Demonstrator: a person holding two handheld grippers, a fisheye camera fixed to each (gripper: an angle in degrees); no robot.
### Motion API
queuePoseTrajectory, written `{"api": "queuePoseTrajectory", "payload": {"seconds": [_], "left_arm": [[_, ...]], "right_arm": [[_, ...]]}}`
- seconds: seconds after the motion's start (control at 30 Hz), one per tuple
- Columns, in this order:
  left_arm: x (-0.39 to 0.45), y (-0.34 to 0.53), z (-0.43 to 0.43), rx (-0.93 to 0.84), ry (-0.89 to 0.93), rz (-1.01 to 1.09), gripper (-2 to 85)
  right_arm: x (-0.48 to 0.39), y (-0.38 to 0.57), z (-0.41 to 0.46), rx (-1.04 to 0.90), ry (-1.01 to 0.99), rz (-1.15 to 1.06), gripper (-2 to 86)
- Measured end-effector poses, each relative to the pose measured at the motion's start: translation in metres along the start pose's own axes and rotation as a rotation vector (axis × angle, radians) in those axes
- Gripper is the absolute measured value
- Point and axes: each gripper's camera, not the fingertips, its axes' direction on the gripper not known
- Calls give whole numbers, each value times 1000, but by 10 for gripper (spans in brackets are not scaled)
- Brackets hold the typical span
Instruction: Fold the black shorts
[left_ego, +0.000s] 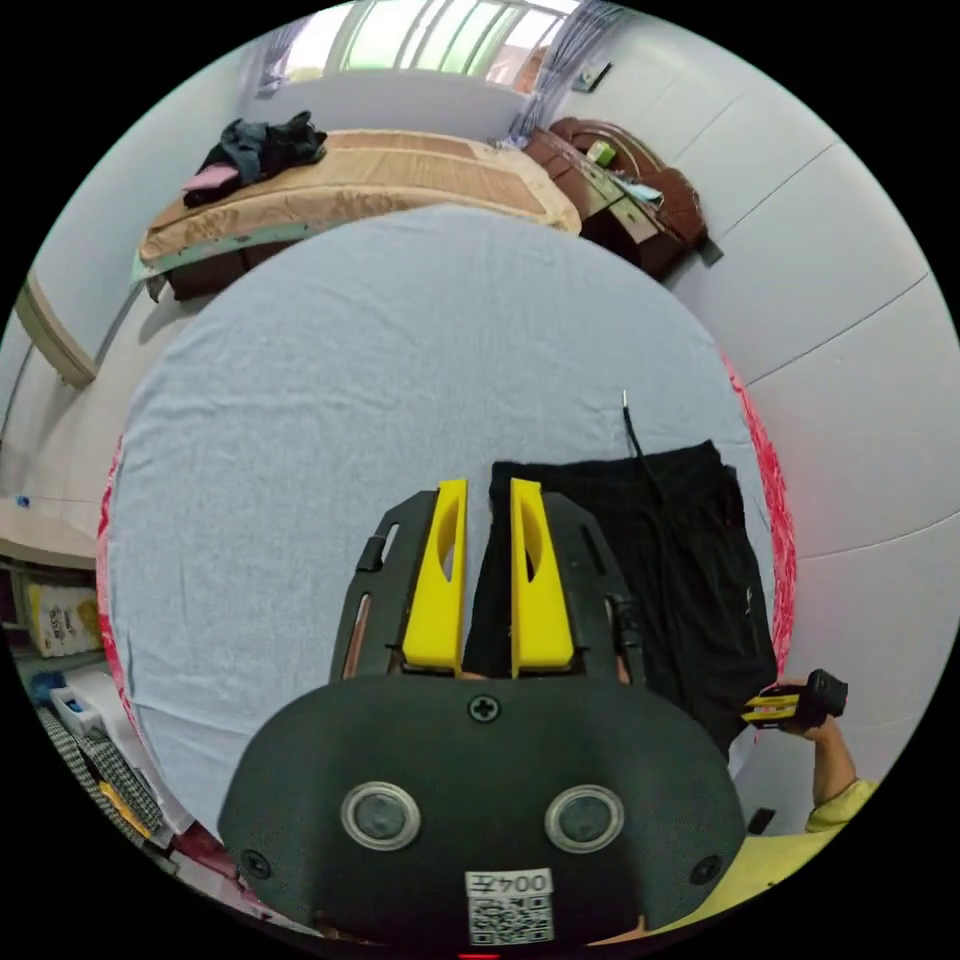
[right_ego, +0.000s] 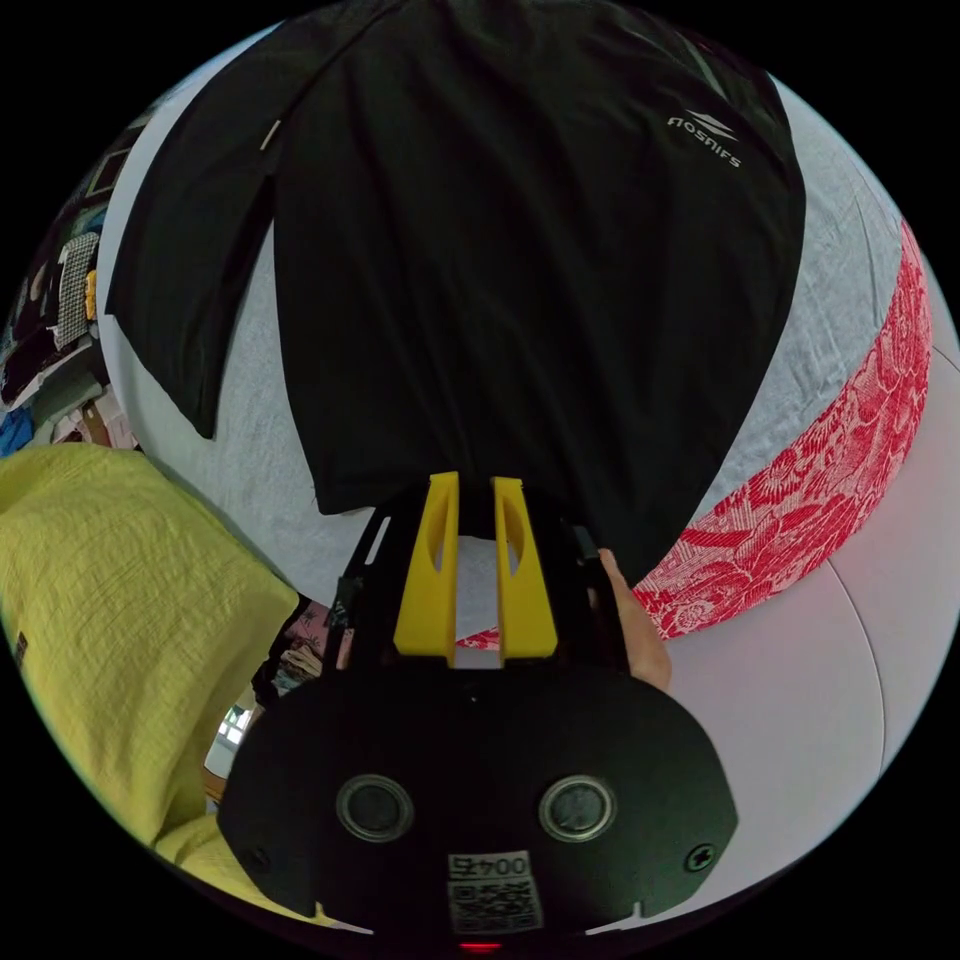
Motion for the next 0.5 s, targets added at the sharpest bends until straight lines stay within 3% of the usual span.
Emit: {"api": "queuePoseTrajectory", "payload": {"seconds": [0.1,0.23,0.5], "left_arm": [[24,-18,-5,51,118,29,72],[73,-44,28,-40,261,94,88],[154,-86,102,-206,-52,228,103]], "right_arm": [[1,-1,-2,3,6,1,64],[4,0,-7,14,11,9,65],[14,3,-18,32,-17,13,64]]}}
